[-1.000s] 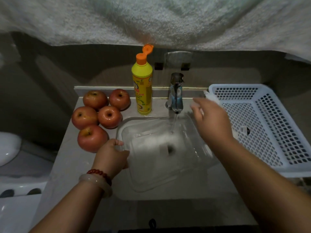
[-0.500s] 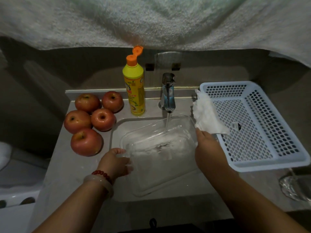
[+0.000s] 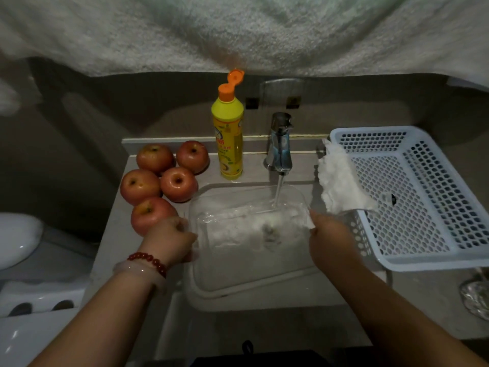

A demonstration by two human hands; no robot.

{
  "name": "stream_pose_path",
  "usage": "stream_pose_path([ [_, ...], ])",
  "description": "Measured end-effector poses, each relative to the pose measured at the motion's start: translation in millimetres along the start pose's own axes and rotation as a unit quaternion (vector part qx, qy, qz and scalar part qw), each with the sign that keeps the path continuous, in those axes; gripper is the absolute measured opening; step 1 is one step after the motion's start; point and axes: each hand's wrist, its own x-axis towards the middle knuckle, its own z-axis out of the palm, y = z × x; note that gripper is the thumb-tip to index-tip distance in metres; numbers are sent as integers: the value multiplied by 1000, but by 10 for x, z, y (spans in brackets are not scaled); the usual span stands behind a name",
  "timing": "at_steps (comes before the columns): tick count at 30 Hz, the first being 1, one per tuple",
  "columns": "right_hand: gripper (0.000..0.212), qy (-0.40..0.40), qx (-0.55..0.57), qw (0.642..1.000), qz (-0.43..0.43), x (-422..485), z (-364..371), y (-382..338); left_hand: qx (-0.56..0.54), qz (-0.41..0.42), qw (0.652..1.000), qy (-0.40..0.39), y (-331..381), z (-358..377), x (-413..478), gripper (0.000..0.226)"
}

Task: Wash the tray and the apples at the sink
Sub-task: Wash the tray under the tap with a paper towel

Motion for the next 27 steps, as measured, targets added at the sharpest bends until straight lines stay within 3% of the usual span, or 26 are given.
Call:
stream_pose_path([
  [3,38,-34,-43,998,18,67,-250,-104,-102,-58,992,-39,-84,147,-27,30],
  [6,52,-75,-12,995,68,49,-357,-144,-149,-73,984,-60,-102,289,-75,32],
  [11,54,13,27,999,34,-27,-281,-17,-165,-36,985,-29,-51,386,-54,32],
  [13,52,16,38,998,51,-38,-324,-56,-119,3,993,-2,7,365,-10,32],
  [21,54,-100,54,985,129,48,-141,-117,87,127,987,57,227,61,17,33],
  [24,47,-101,75,984,127,57,-40,-111,160,134,976,56,280,-52,-69,12],
  [27,40,-101,80,985,119,70,-16,-86,140,87,986,39,211,-79,-48,4],
])
